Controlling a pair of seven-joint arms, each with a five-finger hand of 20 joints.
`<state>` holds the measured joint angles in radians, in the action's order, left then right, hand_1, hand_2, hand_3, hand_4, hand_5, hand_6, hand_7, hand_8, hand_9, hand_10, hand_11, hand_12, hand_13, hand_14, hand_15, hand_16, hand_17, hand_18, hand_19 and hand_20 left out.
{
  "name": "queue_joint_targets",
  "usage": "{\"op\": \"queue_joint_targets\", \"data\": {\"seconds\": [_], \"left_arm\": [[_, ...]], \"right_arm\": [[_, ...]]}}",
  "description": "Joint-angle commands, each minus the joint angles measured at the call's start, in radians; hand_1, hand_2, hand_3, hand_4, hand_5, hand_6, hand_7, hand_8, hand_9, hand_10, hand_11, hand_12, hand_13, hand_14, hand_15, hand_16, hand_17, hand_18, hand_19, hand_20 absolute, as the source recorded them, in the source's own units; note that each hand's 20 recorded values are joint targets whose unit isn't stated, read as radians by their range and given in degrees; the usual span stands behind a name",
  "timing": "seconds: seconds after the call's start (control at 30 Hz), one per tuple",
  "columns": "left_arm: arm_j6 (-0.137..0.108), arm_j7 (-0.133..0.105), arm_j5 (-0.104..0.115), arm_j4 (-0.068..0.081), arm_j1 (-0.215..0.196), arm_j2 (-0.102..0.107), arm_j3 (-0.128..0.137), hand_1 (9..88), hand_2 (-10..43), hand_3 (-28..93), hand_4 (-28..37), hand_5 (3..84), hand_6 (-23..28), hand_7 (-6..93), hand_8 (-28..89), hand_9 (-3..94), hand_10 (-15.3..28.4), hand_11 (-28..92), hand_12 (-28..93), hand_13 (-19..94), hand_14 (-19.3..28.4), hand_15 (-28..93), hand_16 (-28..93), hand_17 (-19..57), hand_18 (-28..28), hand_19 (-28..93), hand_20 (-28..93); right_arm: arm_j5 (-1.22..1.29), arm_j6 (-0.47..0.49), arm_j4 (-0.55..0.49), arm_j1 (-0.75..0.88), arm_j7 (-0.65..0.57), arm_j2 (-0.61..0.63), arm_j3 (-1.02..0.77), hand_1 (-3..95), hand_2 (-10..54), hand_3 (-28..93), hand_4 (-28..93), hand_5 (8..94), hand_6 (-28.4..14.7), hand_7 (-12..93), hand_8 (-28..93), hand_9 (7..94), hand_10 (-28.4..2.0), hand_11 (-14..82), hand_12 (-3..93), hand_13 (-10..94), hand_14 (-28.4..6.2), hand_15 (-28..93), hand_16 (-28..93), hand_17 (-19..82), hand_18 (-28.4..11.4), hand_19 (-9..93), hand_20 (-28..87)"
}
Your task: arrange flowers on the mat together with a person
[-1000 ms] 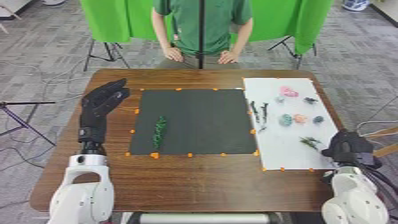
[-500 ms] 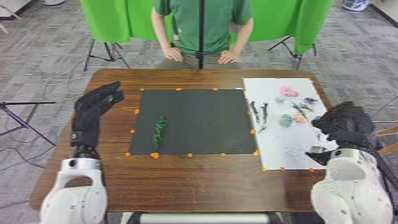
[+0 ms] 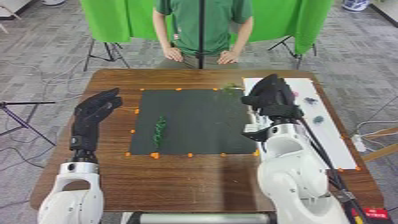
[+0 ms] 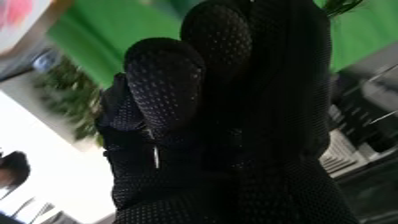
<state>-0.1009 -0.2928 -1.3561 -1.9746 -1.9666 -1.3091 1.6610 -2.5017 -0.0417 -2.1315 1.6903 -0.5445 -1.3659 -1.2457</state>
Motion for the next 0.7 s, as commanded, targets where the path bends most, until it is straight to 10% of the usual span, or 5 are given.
{"op": "queue_joint_targets", "data": {"seconds": [0.03, 0.7], "left_arm": [[0.006, 0.005, -0.002, 0.008, -0.011, 0.003, -0.008, 25.5, -9.4, 67, -16.7, 49.7, 3.1, 16.4, -5, 48.2, 13.1, 23, 17, 38, 18.0, 31, 5, 3.1, 15.3, 18, 25], [-0.017, 0.035, -0.009, -0.006, -0.02, 0.021, -0.02, 26.1, -8.8, 66, -17.1, 49.9, 3.2, 16.2, -5, 48.1, 13.1, 23, 18, 38, 18.2, 30, 5, 3.0, 15.3, 18, 25]], "right_arm": [[0.019, 0.05, 0.08, -0.039, 0.023, -0.043, 0.119, 89.3, -9.5, -28, 39, 82.8, 2.0, 29, 17, 93.2, -7.2, 23.4, 42.8, 86, -7.5, 51, 39, 37, -23.0, 78, 57], [0.135, 0.005, 0.257, -0.113, -0.078, -0.089, 0.258, 88.6, -9.5, -28, 40, 82.6, 2.4, 29, 20, 93.7, -4.6, 32.4, 30.9, 94, -3.0, 47, 35, 46, -22.7, 86, 50]]}}
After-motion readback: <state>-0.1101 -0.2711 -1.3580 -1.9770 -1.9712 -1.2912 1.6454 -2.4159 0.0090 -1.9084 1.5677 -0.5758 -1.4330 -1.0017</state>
